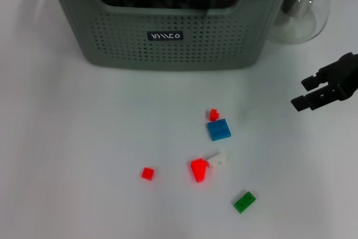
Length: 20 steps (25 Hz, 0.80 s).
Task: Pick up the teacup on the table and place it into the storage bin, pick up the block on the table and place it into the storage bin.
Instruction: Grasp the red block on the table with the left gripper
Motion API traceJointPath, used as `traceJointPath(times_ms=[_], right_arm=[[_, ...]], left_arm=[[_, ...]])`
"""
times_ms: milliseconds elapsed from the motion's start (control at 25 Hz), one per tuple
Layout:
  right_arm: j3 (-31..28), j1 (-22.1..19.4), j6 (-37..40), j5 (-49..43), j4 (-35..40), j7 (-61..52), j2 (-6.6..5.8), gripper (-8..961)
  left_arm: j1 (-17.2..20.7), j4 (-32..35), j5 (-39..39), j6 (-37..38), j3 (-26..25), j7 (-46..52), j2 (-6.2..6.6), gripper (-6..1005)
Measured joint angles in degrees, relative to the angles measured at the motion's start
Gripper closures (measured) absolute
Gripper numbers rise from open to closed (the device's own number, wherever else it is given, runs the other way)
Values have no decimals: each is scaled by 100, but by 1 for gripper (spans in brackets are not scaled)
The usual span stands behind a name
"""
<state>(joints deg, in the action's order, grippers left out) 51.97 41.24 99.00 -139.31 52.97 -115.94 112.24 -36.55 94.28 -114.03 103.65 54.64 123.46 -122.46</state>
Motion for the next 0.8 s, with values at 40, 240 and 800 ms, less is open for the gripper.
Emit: traceJointPath(times_ms=[40, 240, 800], right_arm=[[-8, 0, -27, 0, -5, 4, 0, 222], [-12, 19, -115, 0, -14, -11, 44, 220], [-14, 141, -233, 33, -15, -61, 228, 222]], left_arm=[[127, 93, -57, 195, 69, -97, -72, 177], [531, 121, -802, 564, 1041, -176, -205, 182], [422, -1073, -3123, -171, 3639, -513, -233, 186]])
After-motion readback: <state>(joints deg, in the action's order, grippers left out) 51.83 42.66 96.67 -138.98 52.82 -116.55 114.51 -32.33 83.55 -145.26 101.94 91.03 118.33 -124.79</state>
